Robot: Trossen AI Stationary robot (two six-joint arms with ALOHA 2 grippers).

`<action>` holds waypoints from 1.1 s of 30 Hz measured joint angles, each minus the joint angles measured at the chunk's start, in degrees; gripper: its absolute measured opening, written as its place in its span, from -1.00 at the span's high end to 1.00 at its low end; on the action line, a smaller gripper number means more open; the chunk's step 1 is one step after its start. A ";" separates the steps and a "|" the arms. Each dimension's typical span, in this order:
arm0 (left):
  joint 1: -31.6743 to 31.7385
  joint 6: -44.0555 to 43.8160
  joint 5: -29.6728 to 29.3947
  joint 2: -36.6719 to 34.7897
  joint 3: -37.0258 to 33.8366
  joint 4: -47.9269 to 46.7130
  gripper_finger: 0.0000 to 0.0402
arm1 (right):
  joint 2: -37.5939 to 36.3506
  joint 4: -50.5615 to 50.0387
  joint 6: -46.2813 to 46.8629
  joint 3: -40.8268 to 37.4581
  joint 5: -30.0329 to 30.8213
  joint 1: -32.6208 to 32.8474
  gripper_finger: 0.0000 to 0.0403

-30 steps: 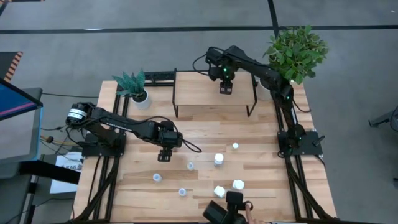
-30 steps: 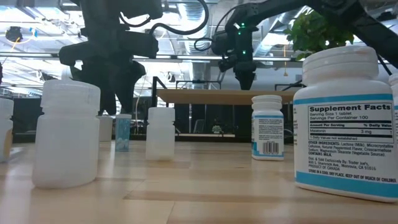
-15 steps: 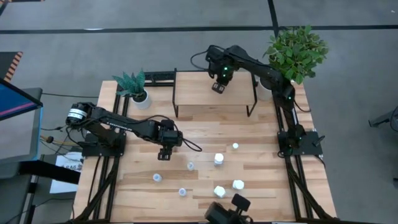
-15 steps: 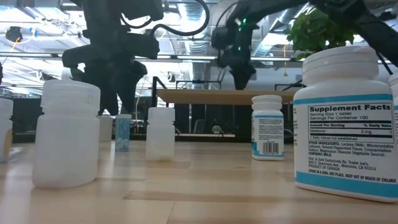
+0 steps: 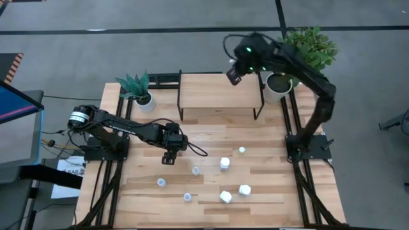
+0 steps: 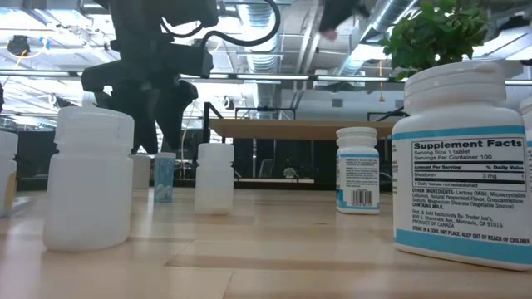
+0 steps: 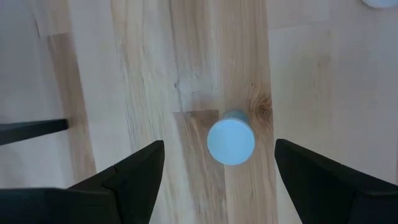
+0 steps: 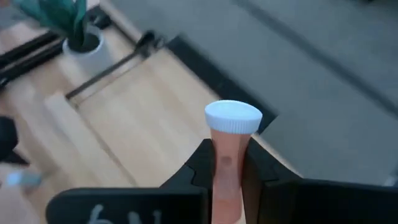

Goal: Pick and place medicine bottles onto shelf by color
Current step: Put the pink pill bottle on the shelf

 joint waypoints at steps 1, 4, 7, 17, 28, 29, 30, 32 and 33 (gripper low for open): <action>0.02 0.01 -0.04 0.00 0.00 0.00 -0.45 | -1.15 -0.33 0.74 0.00 2.61 1.80 0.76; 0.09 0.62 -0.06 0.00 0.00 0.00 -0.45 | -3.77 -3.21 3.94 0.00 9.33 7.49 0.76; 0.09 1.45 -0.06 0.00 0.00 0.00 -0.45 | -4.93 -9.43 10.00 -0.04 15.83 13.16 0.75; 0.09 3.00 -0.06 0.00 0.00 0.29 -0.45 | -7.98 -14.16 36.46 -11.78 33.87 31.69 0.72; 0.09 5.46 -0.04 0.00 -0.02 0.62 -0.45 | -13.17 11.64 54.08 -43.62 45.88 33.49 0.72; 0.09 5.93 -0.04 0.00 -0.02 0.66 -0.45 | -12.92 14.31 54.04 -45.44 47.38 32.43 0.72; 0.09 6.33 -0.04 0.00 -0.02 0.68 -0.45 | -12.75 16.60 53.97 -47.22 48.33 31.34 0.72; 0.09 7.03 -0.04 0.00 -0.02 0.66 -0.45 | -12.05 20.83 54.04 -50.33 50.04 28.80 0.72; 0.09 7.24 -0.04 0.00 -0.02 0.69 -0.45 | -11.42 23.72 54.04 -51.75 50.87 27.44 0.72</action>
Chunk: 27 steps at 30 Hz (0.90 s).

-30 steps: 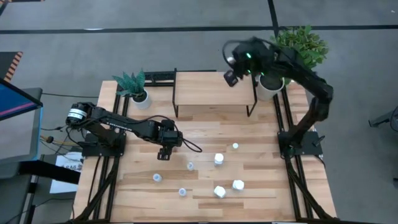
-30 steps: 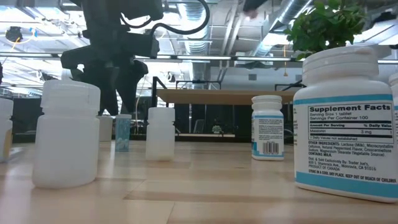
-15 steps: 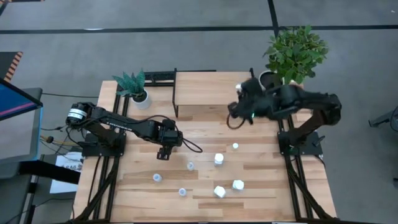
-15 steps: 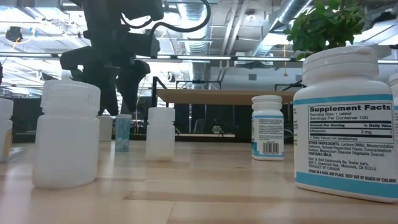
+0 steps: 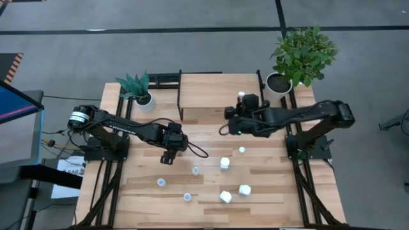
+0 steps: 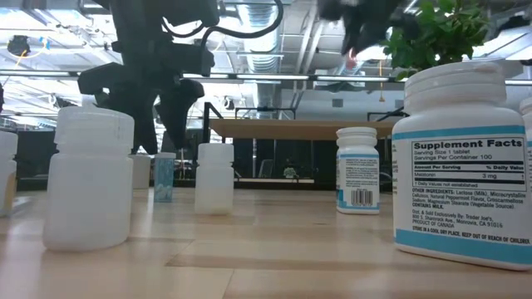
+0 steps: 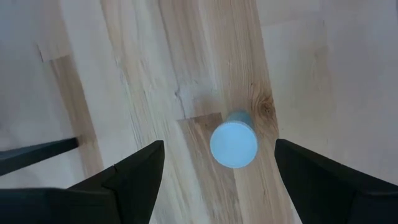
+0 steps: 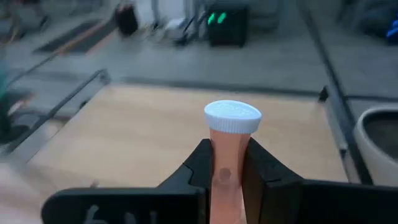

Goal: Pick and place medicine bottles onto shelf by color
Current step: Put the pink pill bottle on the shelf

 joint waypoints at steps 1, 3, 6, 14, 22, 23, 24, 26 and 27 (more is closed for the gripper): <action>0.00 0.26 0.00 0.00 0.00 0.01 -0.45 | 0.57 2.23 -0.30 -1.30 0.05 -1.44 0.72; 0.00 0.68 0.00 0.00 0.00 0.34 -0.45 | 2.13 7.93 -2.41 -3.76 0.98 -4.22 0.72; 0.00 0.91 0.00 0.00 0.00 1.14 -0.45 | 4.97 19.38 -9.67 -5.78 1.44 -8.18 0.72; 0.00 2.18 0.00 0.00 0.00 2.00 -0.45 | 13.39 43.52 -28.07 -6.16 0.82 -16.11 0.72; 0.00 2.21 -1.58 0.00 0.00 2.13 -0.45 | 18.99 51.75 -31.70 -6.23 0.92 -18.29 0.72; 0.00 2.21 -1.63 0.00 0.00 2.13 -0.45 | 19.49 51.93 -31.68 -6.23 0.92 -18.29 0.72; 0.00 2.21 -1.71 0.00 0.00 2.13 -0.45 | 19.98 52.23 -31.70 -6.23 0.94 -18.29 0.72; 0.00 2.21 -1.77 0.00 0.00 2.32 -0.45 | 20.64 53.44 -31.70 -6.23 1.35 -18.29 0.72; 0.00 2.21 -1.79 0.00 0.00 2.35 -0.45 | 20.93 54.08 -31.70 -6.25 2.02 -18.29 0.71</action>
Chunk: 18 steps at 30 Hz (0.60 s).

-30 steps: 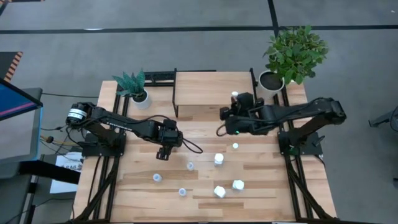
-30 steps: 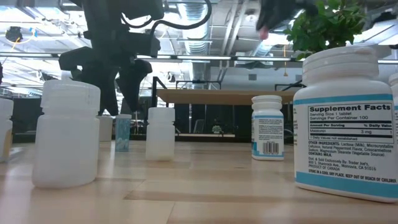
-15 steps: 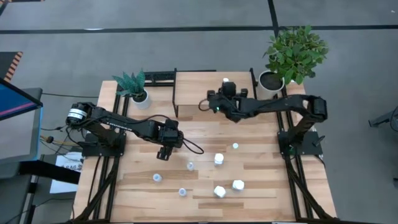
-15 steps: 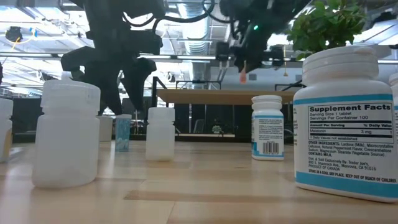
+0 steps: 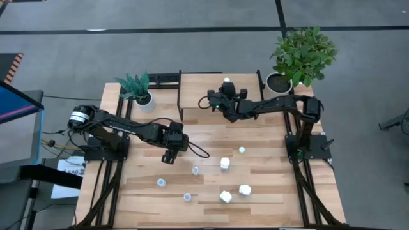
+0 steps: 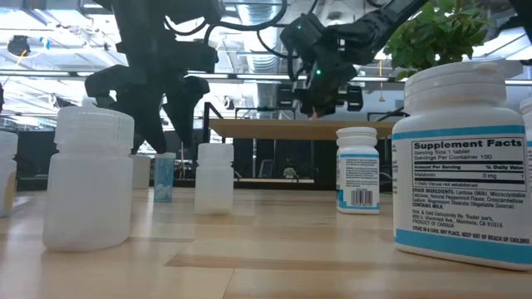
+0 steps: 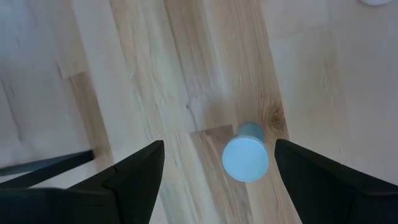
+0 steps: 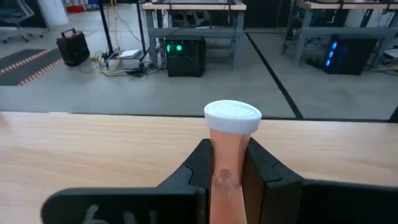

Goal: Pick and place medicine bottles onto shelf by color
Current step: Put the pink pill bottle on the shelf

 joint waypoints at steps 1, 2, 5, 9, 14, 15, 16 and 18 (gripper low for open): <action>0.00 0.00 -0.11 0.00 0.00 -0.02 -0.45 | 0.26 0.86 0.06 0.06 0.56 0.13 0.72; 0.00 0.00 -0.18 0.00 0.00 0.00 -0.45 | 0.30 0.51 0.09 0.04 0.79 0.15 0.72; 0.00 0.66 -0.18 0.00 0.00 0.00 -0.45 | 0.30 0.75 0.03 0.02 1.77 0.16 0.71; 0.00 2.10 -0.25 0.00 0.00 0.04 -0.45 | 0.30 0.74 -2.77 0.02 1.83 0.06 0.71; 0.00 2.73 -0.40 0.00 0.00 0.07 -0.45 | 0.30 0.95 -3.72 0.02 1.81 0.27 0.71; 0.00 2.73 -0.40 0.00 0.00 0.07 -0.45 | 0.30 1.10 -3.72 0.02 1.81 0.43 0.71; 0.00 2.73 -0.38 0.00 0.00 0.08 -0.45 | 0.30 1.49 -3.74 0.02 1.81 0.55 0.71; 0.00 2.73 -0.40 0.00 0.00 0.07 -0.45 | 0.30 2.78 -3.78 0.02 1.76 0.80 0.71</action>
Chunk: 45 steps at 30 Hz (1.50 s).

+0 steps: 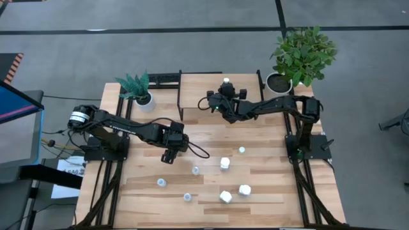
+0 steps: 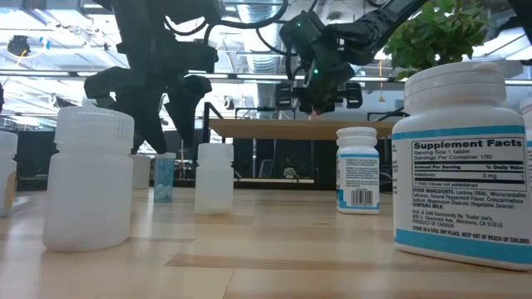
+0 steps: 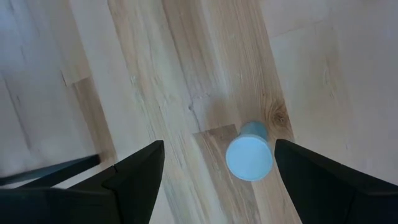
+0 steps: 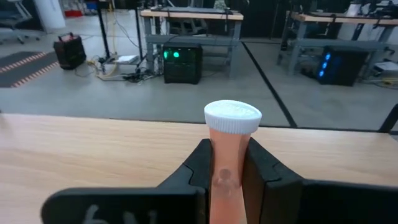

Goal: Pick and place medicine bottles onto shelf by color
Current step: Put the pink pill bottle on the shelf, then put the blue pill bottle on the shelf

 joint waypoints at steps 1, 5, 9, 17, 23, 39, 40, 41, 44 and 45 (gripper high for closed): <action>0.00 0.01 0.02 0.00 0.00 0.00 -0.45 | 0.00 0.40 -0.04 0.00 -0.10 0.18 0.71; 0.00 0.00 0.02 0.00 0.00 0.00 -0.45 | 0.00 0.73 -0.11 0.00 -1.33 0.14 0.59; 0.00 0.02 0.02 0.00 0.00 -0.01 -0.45 | 0.00 0.72 -0.11 0.00 -1.44 0.28 0.35; 0.00 0.02 0.02 0.00 0.00 -0.02 -0.45 | -0.02 0.71 -0.11 0.00 -1.51 0.66 -0.09; 0.00 0.02 0.04 0.00 0.00 -0.02 -0.45 | -1.54 0.72 -0.15 0.00 -1.66 1.24 -0.16; 0.00 -0.24 0.05 0.00 -0.02 -0.27 -0.45 | -25.96 -2.73 -16.71 0.01 -11.65 6.70 -0.12; 0.00 -0.26 0.07 0.00 -0.02 -0.34 -0.45 | -28.54 -6.47 -15.79 0.06 -13.67 7.65 -0.12; 0.00 -0.41 0.07 0.00 -0.02 -0.46 -0.45 | -31.14 -11.34 -13.72 0.09 -15.77 8.62 -0.11; 0.00 -1.34 0.09 0.00 -0.02 -0.68 -0.45 | -38.54 -30.98 -0.99 0.09 -22.82 11.74 -0.06; 0.00 -1.78 0.09 0.00 -0.02 -0.68 -0.45 | -40.61 -38.40 5.33 0.09 -26.56 12.75 -0.04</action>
